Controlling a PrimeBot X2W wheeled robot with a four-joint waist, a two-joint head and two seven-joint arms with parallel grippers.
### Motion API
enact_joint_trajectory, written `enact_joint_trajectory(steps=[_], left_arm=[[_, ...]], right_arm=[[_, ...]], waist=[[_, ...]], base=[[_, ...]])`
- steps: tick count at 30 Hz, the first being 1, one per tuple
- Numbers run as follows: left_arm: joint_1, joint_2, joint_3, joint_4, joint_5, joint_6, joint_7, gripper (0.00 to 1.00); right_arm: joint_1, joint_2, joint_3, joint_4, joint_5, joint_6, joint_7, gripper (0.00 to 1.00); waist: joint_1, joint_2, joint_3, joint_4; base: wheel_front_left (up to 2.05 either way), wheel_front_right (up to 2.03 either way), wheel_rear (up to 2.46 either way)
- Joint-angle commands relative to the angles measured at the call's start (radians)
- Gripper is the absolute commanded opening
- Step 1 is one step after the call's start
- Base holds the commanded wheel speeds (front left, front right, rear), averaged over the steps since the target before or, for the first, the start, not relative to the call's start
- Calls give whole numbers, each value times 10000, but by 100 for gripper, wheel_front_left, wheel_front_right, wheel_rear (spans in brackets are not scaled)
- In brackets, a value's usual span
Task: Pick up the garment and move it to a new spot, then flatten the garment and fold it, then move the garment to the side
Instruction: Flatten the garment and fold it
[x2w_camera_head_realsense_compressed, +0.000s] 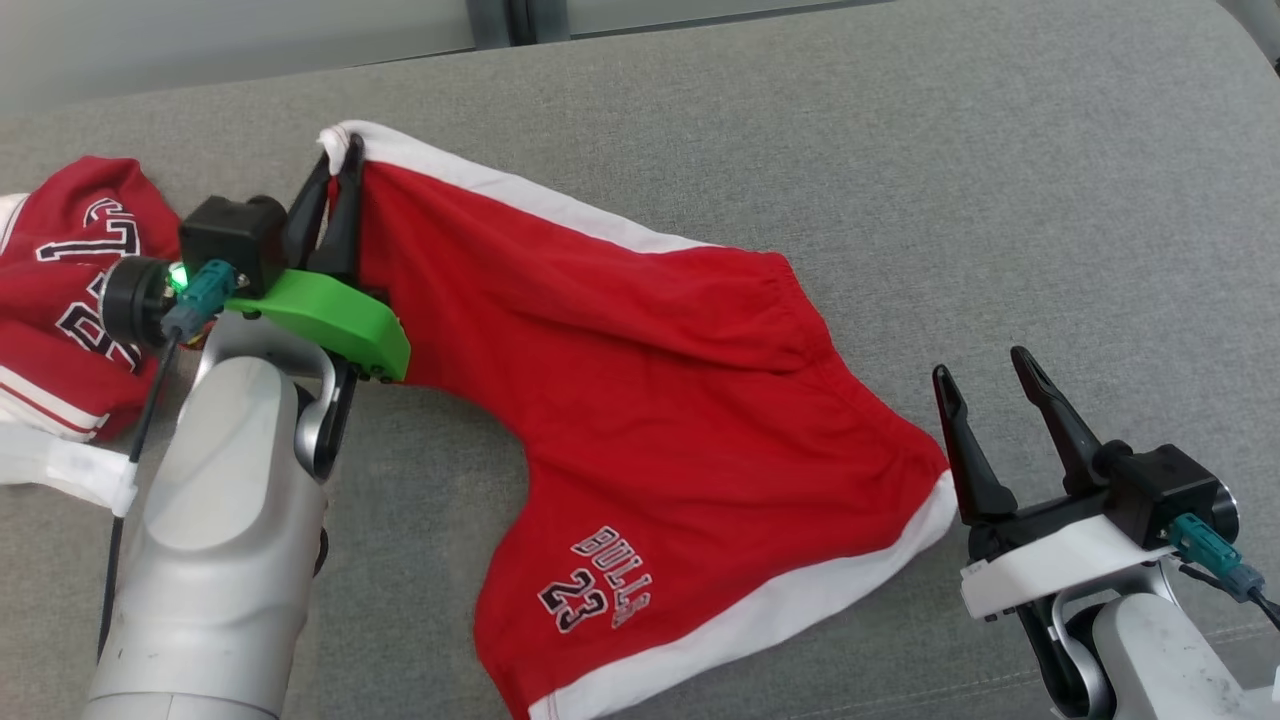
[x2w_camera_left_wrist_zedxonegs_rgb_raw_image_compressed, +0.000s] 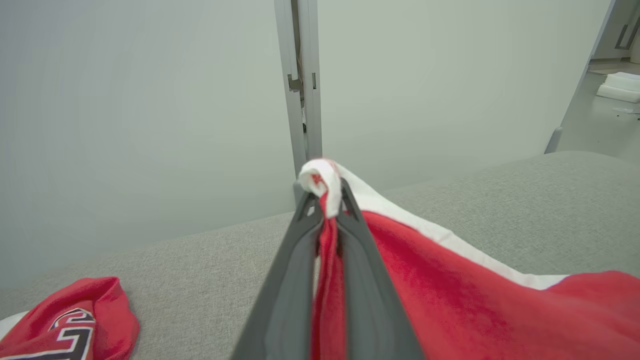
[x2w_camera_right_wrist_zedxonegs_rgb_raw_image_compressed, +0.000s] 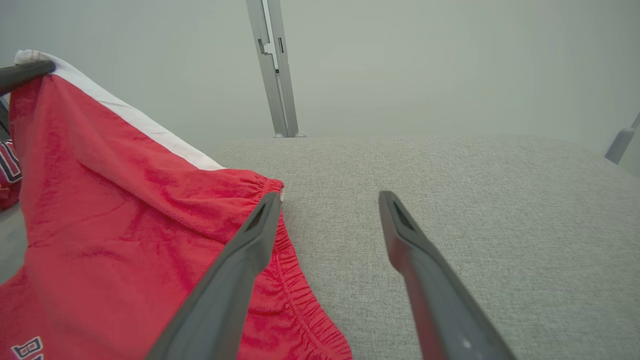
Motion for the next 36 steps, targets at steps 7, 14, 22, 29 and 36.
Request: enact_joint_trajectory(steps=[7,14,22,29,36], left_arm=[[-105,-66,354,532,219,170,-2,100],[1177,-248,779,178,213,158,-2,100],[3142,-436,1340,-1351,326,146,-2,100],[4829,-630,1777,-2852,471,243,-2,100],[6192,-710,1997,-3794,576,337,-2,100]], right_arm=[[-77,114,36,183,-60,-17,-32,100],[231,175,-13,348,-41,-17,-32,100],[617,274,34,459,-60,-17,-32,100],[911,337,3,485,-102,-17,-32,100],[1128,326,-41,519,-102,-17,-32,100]], waist=[[0,0,-1,-109],[0,0,-592,204],[0,0,-1408,656],[0,0,-1875,913],[0,0,-2274,993]], base=[[0,0,0],[0,0,0],[0,0,0],[0,0,0],[0,0,0]])
